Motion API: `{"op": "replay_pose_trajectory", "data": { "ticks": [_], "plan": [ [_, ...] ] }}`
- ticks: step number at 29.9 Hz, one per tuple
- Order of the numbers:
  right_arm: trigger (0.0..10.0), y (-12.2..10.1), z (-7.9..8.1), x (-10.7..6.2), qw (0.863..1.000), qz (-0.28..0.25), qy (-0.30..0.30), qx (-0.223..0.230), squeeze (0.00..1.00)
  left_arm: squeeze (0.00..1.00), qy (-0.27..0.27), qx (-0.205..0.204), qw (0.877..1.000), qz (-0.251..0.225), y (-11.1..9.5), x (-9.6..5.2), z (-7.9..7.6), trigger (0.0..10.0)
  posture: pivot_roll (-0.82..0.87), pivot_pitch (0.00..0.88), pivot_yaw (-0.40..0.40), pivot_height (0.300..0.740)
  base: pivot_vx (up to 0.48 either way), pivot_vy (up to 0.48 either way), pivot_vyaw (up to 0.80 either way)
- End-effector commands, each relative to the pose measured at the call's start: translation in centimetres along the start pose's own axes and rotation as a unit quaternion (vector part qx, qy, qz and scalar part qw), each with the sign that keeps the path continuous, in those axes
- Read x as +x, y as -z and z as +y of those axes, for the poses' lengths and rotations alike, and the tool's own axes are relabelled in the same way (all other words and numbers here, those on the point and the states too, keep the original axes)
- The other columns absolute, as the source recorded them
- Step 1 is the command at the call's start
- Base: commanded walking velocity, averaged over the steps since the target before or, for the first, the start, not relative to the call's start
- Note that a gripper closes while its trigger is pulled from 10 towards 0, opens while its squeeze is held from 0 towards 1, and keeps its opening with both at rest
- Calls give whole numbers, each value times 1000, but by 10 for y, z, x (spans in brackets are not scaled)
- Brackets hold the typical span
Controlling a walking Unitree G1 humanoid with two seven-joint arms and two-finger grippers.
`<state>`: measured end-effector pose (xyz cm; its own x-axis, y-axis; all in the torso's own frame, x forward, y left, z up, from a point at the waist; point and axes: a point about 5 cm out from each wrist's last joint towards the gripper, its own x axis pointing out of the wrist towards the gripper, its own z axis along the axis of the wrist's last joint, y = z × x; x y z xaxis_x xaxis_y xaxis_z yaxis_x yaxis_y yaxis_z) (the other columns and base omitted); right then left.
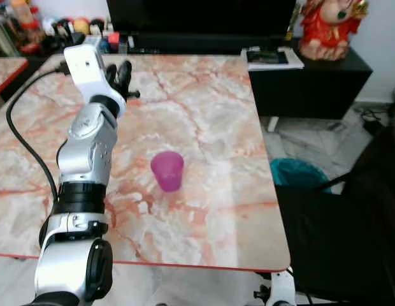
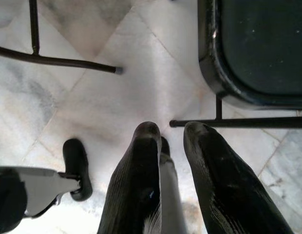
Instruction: Setting the table
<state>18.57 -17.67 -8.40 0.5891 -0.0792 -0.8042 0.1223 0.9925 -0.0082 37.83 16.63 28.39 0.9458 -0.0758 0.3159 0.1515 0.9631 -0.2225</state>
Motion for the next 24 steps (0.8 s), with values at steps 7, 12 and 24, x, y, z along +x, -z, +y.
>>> {"op": "replay_pose_trajectory", "data": {
  "ticks": [7,12,24],
  "plan": [
    [10000,6,-12,-1,1000,14,15,4,0,0,17,-37,997,62,-6,3,-4,10000,-3,118,2,740,0,0,0],
    [10000,6,-11,-1,1000,14,14,5,0,55,28,-48,992,110,-16,3,0,10000,-2,114,15,740,0,0,0],
    [10000,9,-9,-2,1000,23,10,0,0,1000,69,-86,972,206,-3,-22,8,10000,12,108,22,740,0,0,0]
  ]
}}
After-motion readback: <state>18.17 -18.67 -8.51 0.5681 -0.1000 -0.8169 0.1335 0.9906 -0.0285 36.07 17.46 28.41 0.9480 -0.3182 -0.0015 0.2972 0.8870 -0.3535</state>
